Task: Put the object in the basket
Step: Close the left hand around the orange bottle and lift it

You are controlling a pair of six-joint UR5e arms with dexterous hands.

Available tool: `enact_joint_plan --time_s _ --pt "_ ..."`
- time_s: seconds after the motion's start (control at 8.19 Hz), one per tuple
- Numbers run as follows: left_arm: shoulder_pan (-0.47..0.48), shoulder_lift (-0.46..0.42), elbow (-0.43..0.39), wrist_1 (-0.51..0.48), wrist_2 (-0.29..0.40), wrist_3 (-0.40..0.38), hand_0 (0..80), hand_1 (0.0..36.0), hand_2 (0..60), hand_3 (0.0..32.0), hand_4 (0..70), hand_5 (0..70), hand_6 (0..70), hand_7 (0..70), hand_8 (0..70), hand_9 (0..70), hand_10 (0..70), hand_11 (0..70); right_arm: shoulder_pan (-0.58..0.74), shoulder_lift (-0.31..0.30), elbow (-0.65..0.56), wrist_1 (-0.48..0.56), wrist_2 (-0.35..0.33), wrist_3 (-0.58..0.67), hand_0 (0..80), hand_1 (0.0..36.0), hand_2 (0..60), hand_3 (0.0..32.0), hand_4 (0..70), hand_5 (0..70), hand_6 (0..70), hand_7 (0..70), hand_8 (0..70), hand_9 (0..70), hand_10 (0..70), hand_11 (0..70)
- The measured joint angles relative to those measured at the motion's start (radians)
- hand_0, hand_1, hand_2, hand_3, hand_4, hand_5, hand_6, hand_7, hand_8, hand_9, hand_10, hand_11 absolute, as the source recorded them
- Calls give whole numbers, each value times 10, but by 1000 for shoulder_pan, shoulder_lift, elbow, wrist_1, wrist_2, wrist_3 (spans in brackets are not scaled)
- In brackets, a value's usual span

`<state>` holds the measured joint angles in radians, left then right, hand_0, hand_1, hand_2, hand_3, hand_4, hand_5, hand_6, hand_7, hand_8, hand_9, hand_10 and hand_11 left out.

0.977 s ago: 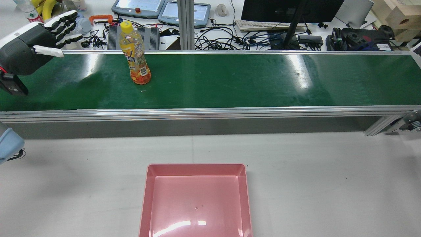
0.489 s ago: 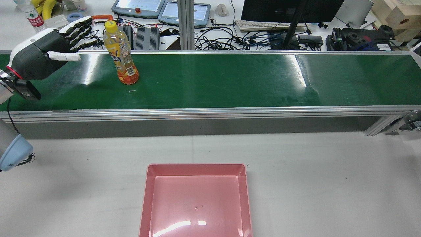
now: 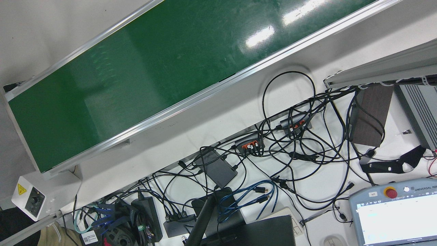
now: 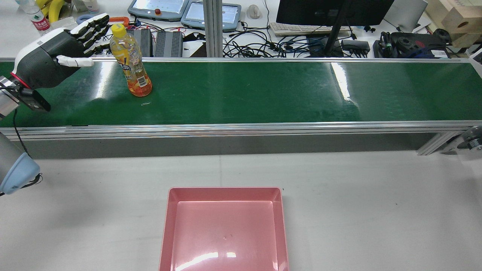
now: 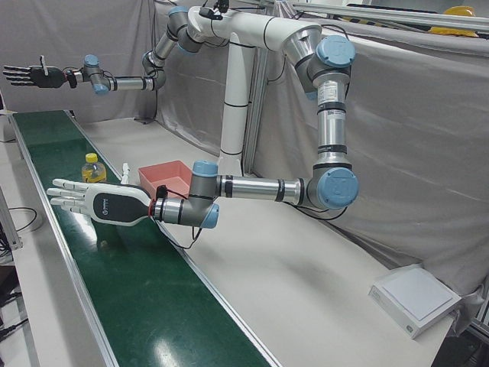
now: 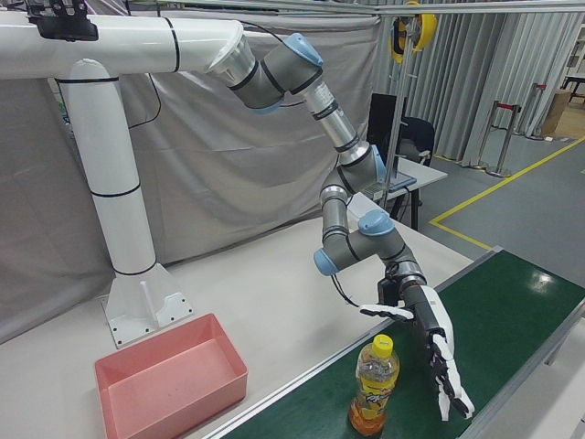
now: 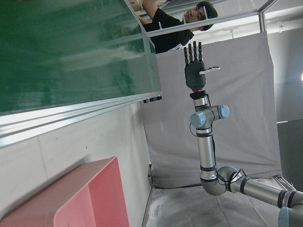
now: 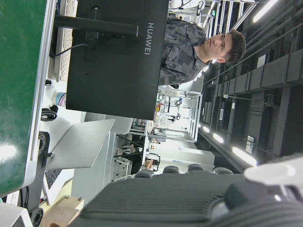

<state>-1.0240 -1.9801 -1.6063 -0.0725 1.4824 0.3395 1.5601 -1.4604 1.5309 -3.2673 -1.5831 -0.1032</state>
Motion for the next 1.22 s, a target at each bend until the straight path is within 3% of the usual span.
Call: enact_joint_plan --time_s 0.24,0.49,0.61,0.73,0.85,0.98,1.1,1.22 --pt "1 -28 24 0 2 -2 453 93 0 0 0 107 0 0 0 0 69 114 0 0 0 0 0 0 0 0 0 0 0 0 0 0 0 0 0 0" --pt "3 -43 34 6 4 -3 449 108 66 0 0 118 0 0 0 7 71 117 0 0 0 0 0 0 0 0 0 0 0 0 0 0 0 0 0 0" --pt "3 -44 35 7 4 -3 450 127 150 0 3 152 1 9 11 39 80 131 0 0 0 0 0 0 0 0 0 0 0 0 0 0 0 0 0 0" --pt "4 -43 35 8 4 -3 462 183 329 0 27 233 7 41 46 87 104 168 0 0 0 0 0 -1 0 0 0 0 0 0 0 0 0 0 0 0" --pt "4 -43 35 8 4 -3 473 234 589 0 232 358 65 145 128 208 255 384 0 0 0 0 0 -1 0 0 0 0 0 0 0 0 0 0 0 0" --pt "3 -41 35 9 4 -4 473 251 600 0 335 609 263 429 313 458 452 647 0 0 0 0 0 -1 0 0 0 0 0 0 0 0 0 0 0 0" --pt "2 -43 35 27 4 -5 462 287 600 0 307 700 414 648 469 660 549 700 0 0 0 0 0 -1 0 0 0 0 0 0 0 0 0 0 0 0" --pt "-2 -42 35 48 4 -8 466 333 600 0 287 700 452 700 547 700 602 700 0 0 0 0 0 0 0 0 0 0 0 0 0 0 0 0 0 0"
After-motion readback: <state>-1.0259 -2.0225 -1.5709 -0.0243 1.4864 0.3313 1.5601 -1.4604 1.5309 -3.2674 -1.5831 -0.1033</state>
